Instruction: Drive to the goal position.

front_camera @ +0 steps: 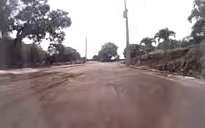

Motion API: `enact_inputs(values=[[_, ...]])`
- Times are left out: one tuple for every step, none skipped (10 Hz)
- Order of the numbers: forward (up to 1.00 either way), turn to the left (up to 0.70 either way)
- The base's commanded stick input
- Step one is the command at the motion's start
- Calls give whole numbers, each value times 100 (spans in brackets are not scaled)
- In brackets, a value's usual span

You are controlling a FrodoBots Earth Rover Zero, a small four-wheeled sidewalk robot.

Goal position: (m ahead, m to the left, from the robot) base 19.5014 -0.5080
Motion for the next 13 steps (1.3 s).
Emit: enact_inputs(values=[[70, 0], [70, 0], [70, 0], [70, 0], [70, 0], [70, 0], [70, 0], [70, 0], [70, 0], [70, 0], [70, 0], [70, 0], [70, 0]])
